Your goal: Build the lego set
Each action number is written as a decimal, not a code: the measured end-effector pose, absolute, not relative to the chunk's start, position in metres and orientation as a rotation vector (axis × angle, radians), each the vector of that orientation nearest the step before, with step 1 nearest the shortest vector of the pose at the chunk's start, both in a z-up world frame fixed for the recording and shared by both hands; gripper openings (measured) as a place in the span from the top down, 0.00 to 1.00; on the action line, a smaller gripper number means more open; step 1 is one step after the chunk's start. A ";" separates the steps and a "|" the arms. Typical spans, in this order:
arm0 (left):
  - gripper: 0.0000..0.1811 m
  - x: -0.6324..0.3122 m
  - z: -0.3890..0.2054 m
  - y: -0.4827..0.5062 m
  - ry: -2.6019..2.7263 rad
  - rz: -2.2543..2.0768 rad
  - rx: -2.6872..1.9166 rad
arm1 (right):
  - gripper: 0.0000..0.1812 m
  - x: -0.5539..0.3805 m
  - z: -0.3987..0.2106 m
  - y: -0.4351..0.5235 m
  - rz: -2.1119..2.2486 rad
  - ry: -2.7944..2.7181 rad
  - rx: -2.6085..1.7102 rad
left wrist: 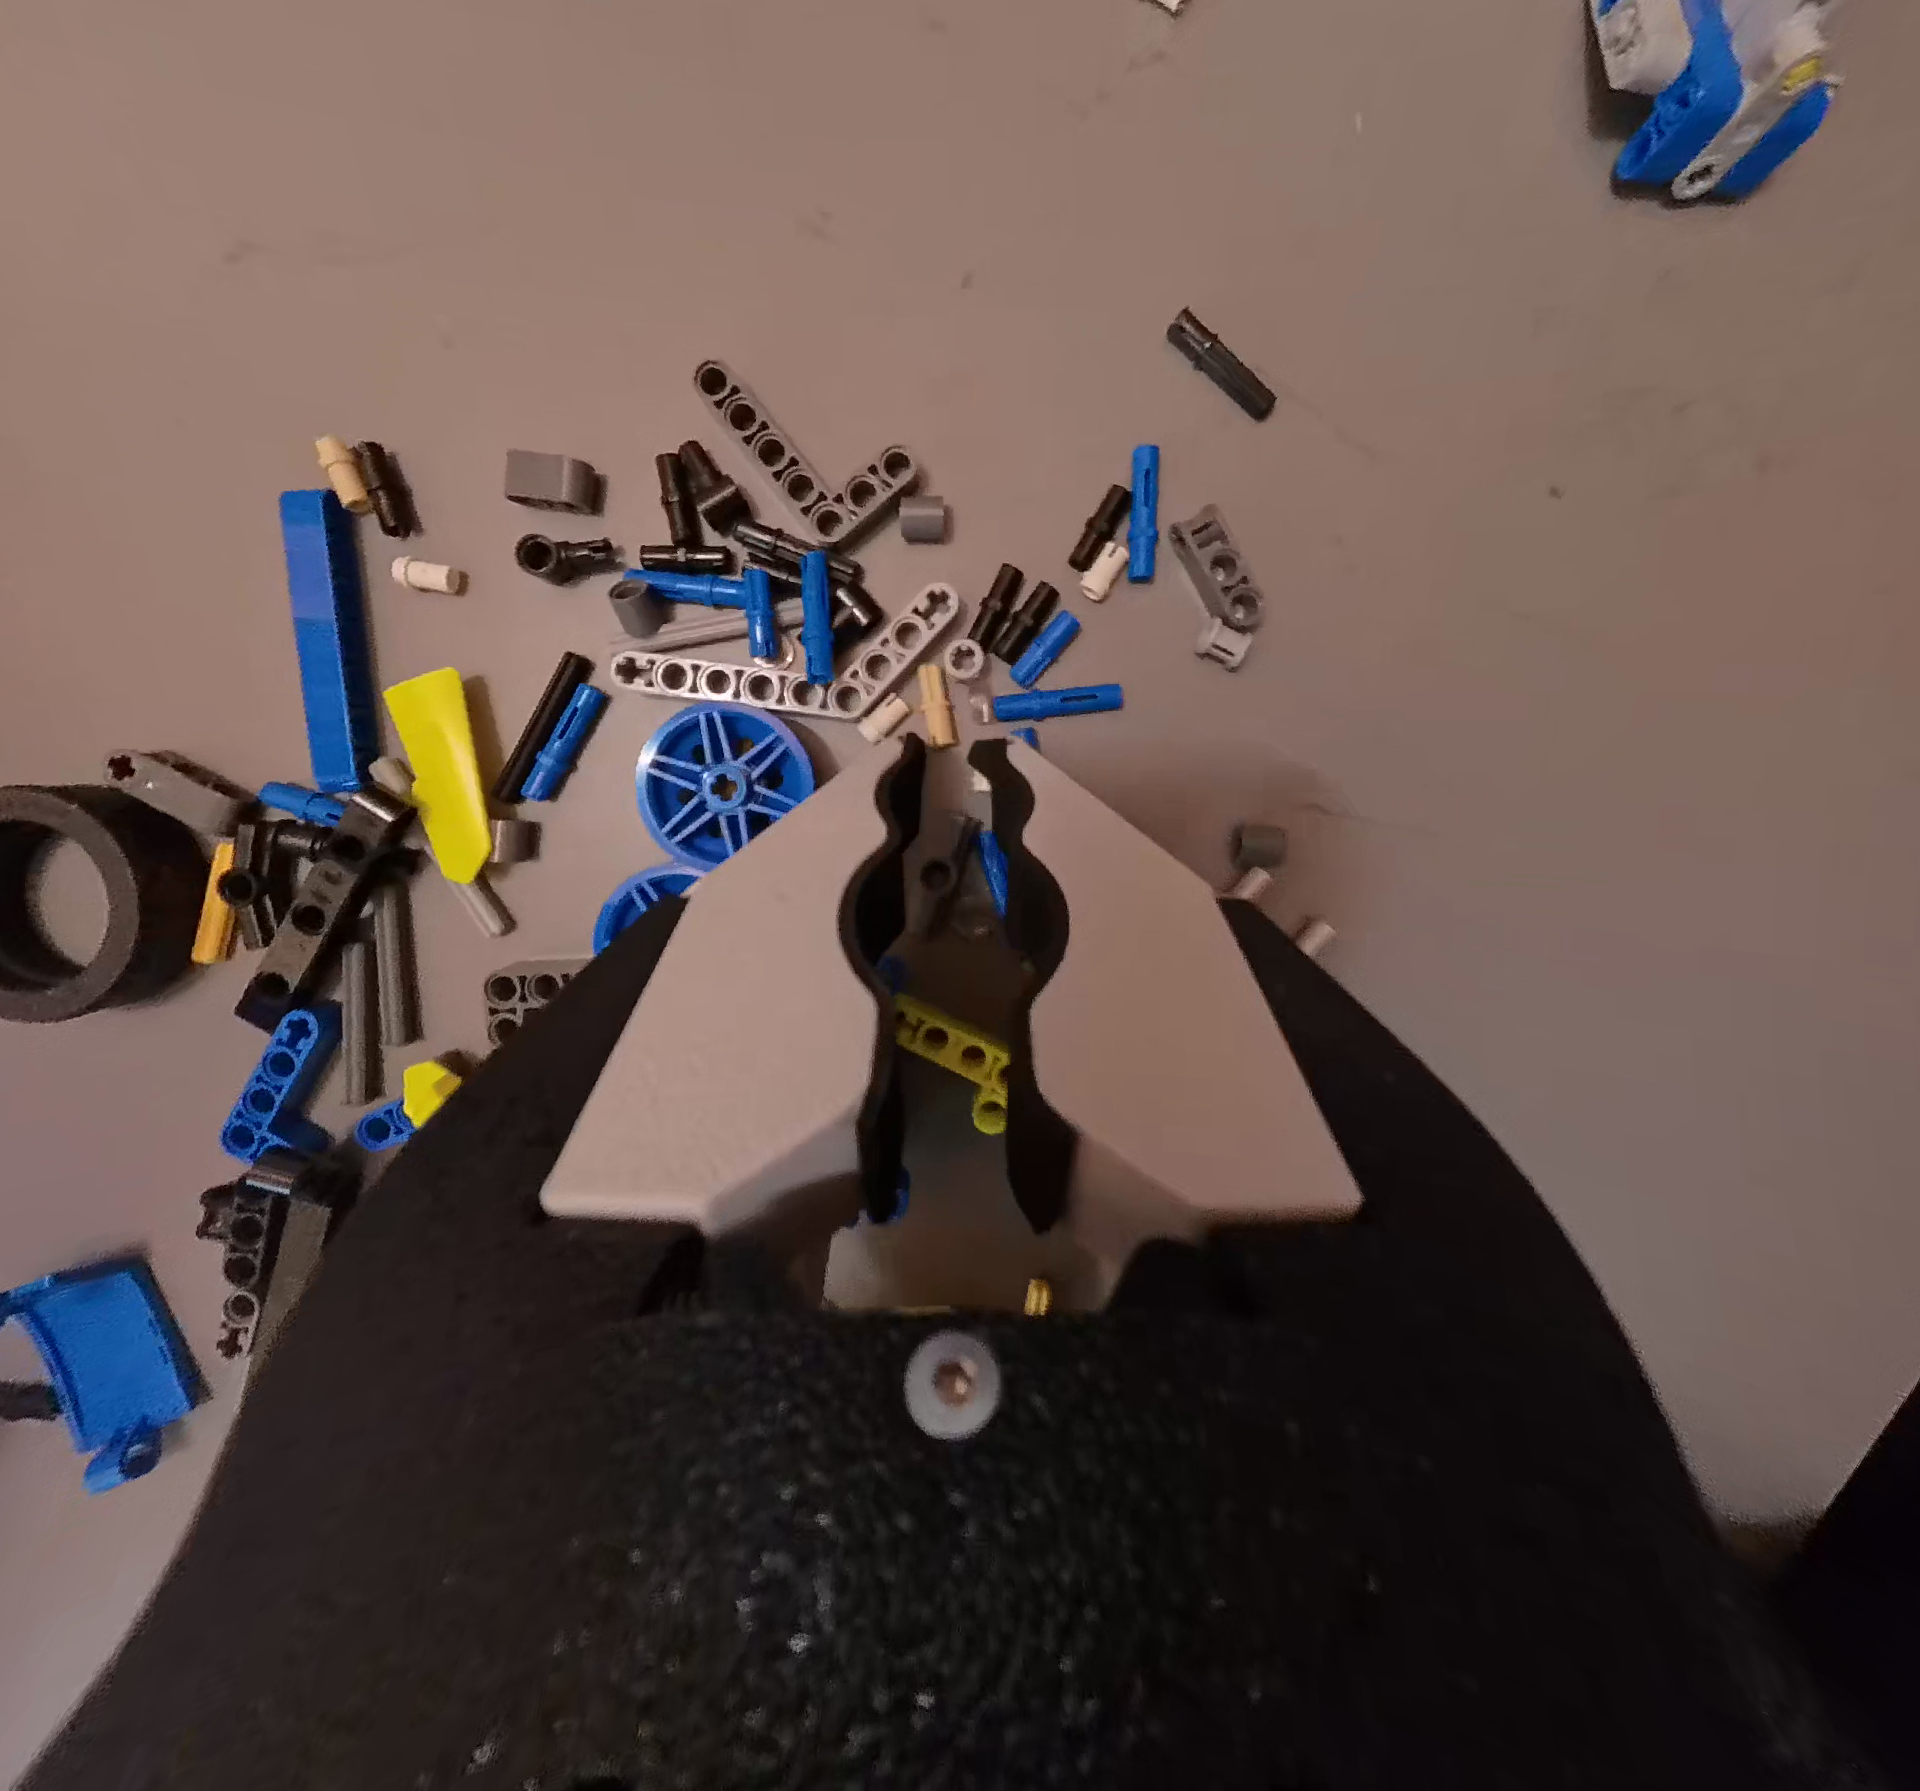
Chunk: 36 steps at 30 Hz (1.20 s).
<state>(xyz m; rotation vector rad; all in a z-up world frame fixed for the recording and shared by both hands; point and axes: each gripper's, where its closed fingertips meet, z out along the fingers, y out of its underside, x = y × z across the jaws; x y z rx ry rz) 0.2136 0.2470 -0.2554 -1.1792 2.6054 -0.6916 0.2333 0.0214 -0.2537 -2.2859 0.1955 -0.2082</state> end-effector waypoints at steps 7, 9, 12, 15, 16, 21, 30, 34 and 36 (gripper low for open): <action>0.95 0.220 -0.251 0.247 2.546 -0.750 -1.271 | 0.98 0.233 -0.254 0.021 -0.204 0.197 -2.286; 0.96 0.221 -0.252 0.246 2.540 -0.770 -1.293 | 0.98 0.233 -0.254 0.021 -0.206 0.196 -2.286; 0.96 0.220 -0.257 0.245 2.557 -0.755 -1.307 | 0.98 0.233 -0.254 0.021 -0.212 0.188 -2.286; 0.99 0.219 -0.258 0.246 2.558 -0.708 -1.272 | 0.98 0.233 -0.254 0.021 -0.218 0.184 -2.287; 0.99 0.219 -0.257 0.247 2.556 -0.686 -1.251 | 0.98 0.233 -0.254 0.021 -0.218 0.183 -2.287; 0.99 0.224 -0.227 0.238 2.454 -0.769 -1.092 | 0.98 0.233 -0.254 0.021 -0.216 0.179 -2.287; 0.99 0.187 -0.222 0.100 2.569 -0.999 -0.665 | 0.97 0.234 -0.253 0.021 -0.217 0.184 -2.285; 0.99 0.172 -0.237 0.059 2.650 -1.082 -0.622 | 0.91 0.238 -0.252 0.015 -0.243 0.212 -2.279; 0.99 0.169 -0.242 0.048 2.682 -1.113 -0.642 | 0.88 0.241 -0.252 0.009 -0.253 0.238 -2.276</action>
